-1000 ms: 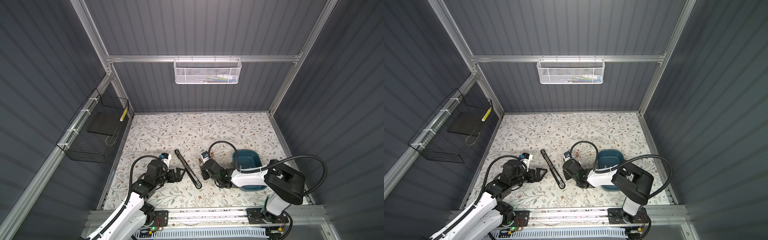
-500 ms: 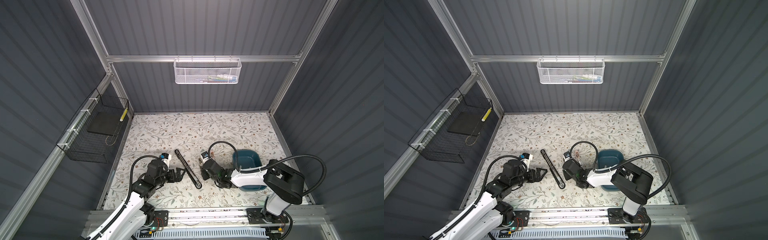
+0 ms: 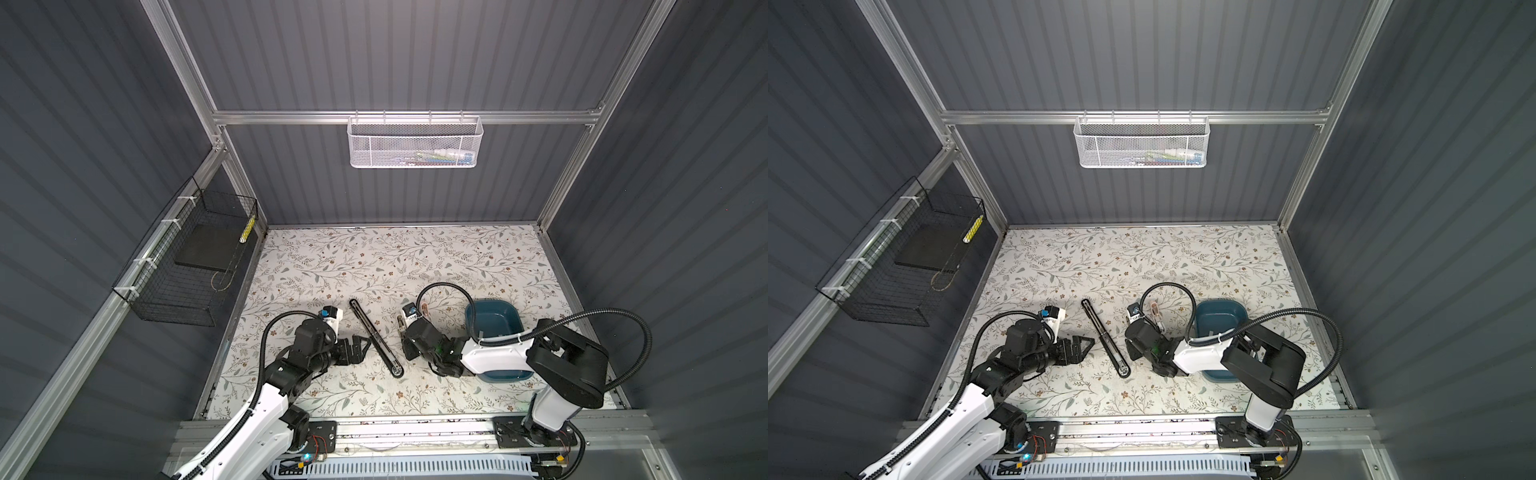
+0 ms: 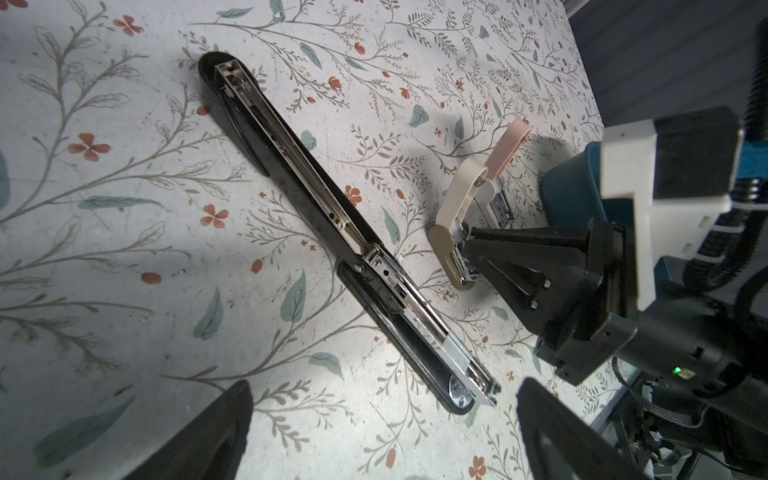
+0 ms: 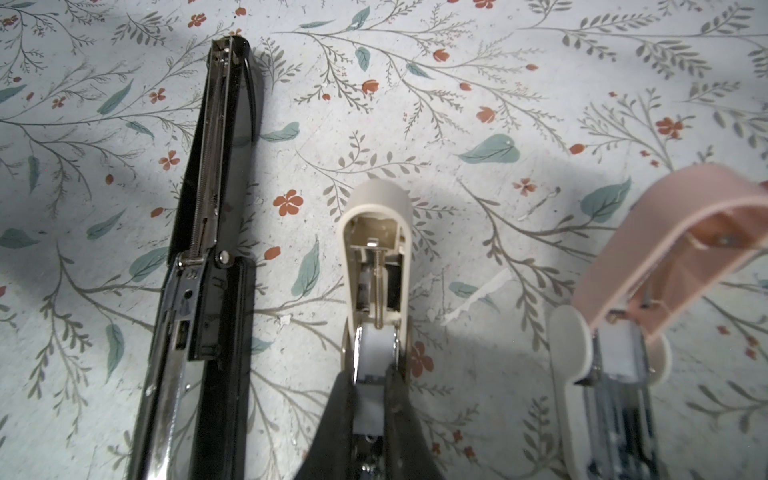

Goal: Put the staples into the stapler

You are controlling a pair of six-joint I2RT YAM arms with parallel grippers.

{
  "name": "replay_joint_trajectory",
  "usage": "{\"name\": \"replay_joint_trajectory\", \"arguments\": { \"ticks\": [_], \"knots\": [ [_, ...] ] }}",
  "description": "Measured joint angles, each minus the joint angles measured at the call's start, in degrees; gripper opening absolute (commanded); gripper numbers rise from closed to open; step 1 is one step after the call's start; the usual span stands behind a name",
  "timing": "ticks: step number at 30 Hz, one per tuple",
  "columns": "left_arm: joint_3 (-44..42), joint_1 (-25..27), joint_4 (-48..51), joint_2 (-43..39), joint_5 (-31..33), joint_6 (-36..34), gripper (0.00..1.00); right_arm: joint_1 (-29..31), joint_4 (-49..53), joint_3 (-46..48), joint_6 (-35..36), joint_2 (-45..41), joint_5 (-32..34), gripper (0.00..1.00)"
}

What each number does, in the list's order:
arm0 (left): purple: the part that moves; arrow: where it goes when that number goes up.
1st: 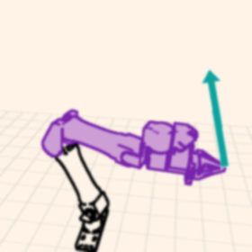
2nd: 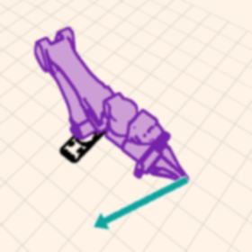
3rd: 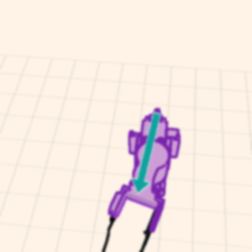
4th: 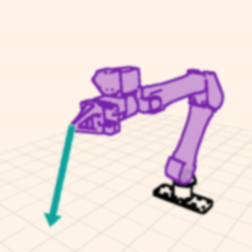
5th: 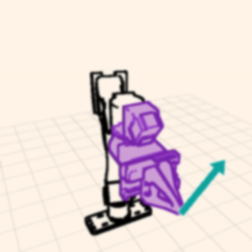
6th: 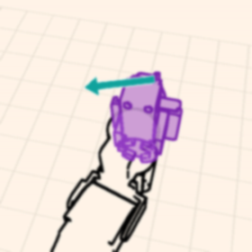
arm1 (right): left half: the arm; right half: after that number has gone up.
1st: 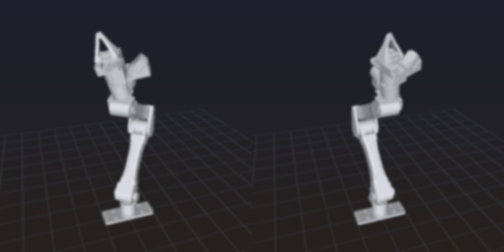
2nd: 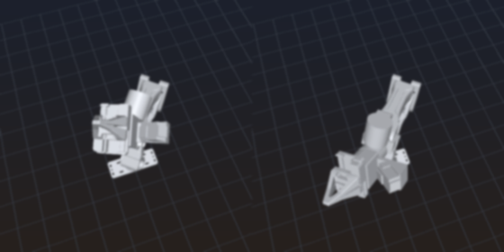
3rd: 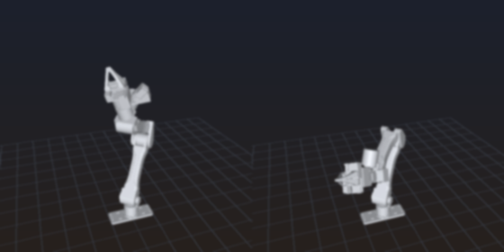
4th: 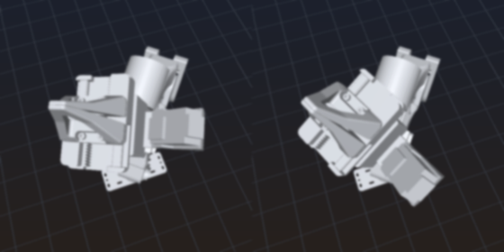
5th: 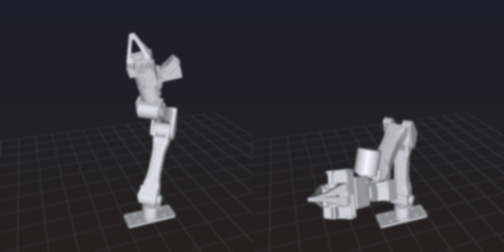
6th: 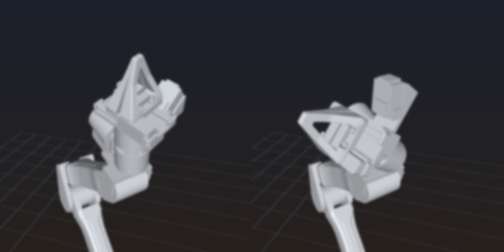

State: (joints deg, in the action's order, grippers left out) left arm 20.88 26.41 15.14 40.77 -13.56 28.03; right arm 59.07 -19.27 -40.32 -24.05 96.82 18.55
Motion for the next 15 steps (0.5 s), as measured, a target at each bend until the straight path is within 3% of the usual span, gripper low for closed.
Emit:
{"name": "replay_joint_trajectory", "arguments": {
  "ticks": [15],
  "knots": [
    [0.0,0.0,0.0,0.0,0.0,0.0,0.99,-0.2,-1.7,1.6,-0.2,-0.1,0.2,0.09]
  ]
}}
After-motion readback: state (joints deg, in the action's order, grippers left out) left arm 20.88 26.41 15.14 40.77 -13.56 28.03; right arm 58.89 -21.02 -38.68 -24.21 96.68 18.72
